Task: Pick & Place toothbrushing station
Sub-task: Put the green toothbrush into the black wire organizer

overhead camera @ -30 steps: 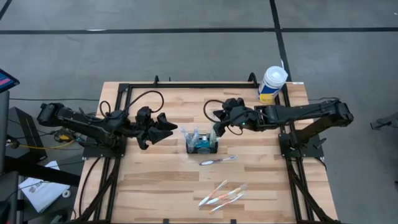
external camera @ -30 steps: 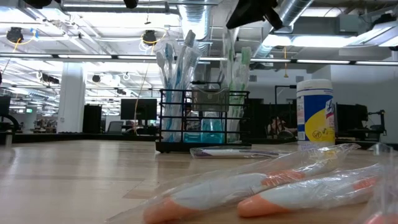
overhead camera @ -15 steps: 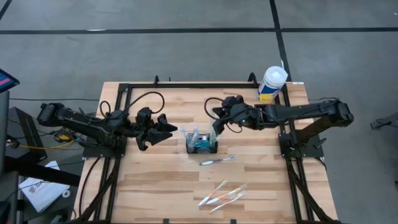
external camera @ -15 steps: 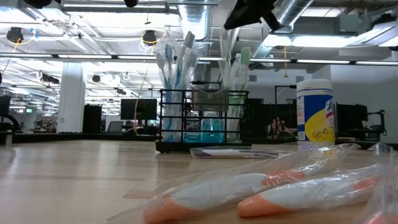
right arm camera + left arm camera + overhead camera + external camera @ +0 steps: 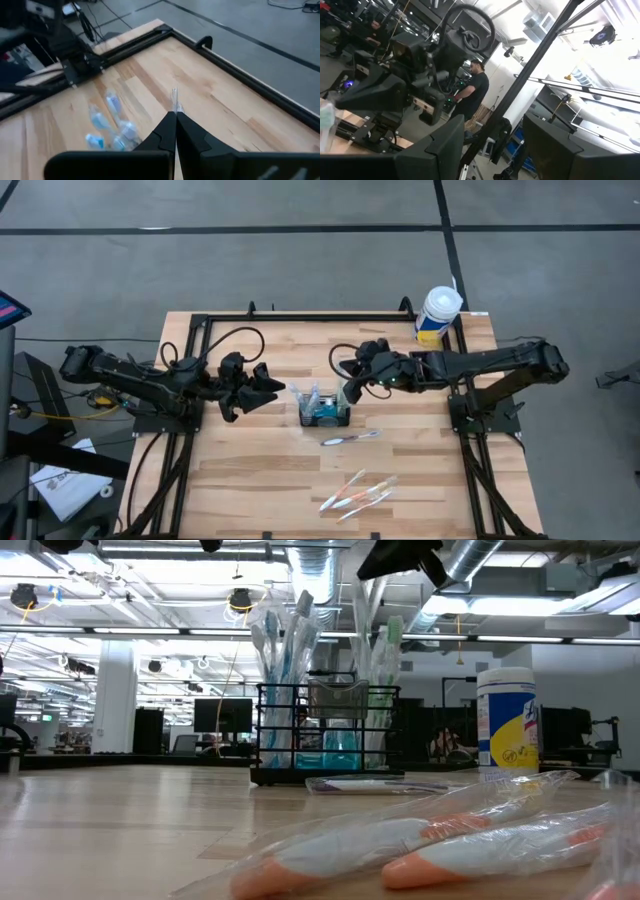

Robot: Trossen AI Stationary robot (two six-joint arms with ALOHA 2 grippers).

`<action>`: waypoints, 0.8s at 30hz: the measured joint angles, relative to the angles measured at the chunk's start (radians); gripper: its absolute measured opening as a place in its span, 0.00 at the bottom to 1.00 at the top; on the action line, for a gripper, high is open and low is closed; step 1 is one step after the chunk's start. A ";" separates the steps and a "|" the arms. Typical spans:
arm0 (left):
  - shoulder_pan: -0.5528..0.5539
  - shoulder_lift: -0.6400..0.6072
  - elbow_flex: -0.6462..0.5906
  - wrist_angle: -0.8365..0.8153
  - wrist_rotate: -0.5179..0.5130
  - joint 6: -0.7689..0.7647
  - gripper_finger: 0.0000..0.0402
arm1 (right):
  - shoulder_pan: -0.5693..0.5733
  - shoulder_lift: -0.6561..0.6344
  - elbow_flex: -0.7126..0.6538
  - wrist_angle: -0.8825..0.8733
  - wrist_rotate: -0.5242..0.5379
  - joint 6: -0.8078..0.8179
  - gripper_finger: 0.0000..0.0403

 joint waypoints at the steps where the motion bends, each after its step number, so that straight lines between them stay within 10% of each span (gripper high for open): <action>1: 0.000 0.000 0.000 0.000 0.000 0.004 0.49 | 0.006 0.000 0.000 -0.013 0.002 0.006 0.00; 24: 0.000 0.000 -0.049 -0.008 -0.004 0.011 0.49 | 0.170 0.009 -0.247 0.135 0.101 0.257 0.00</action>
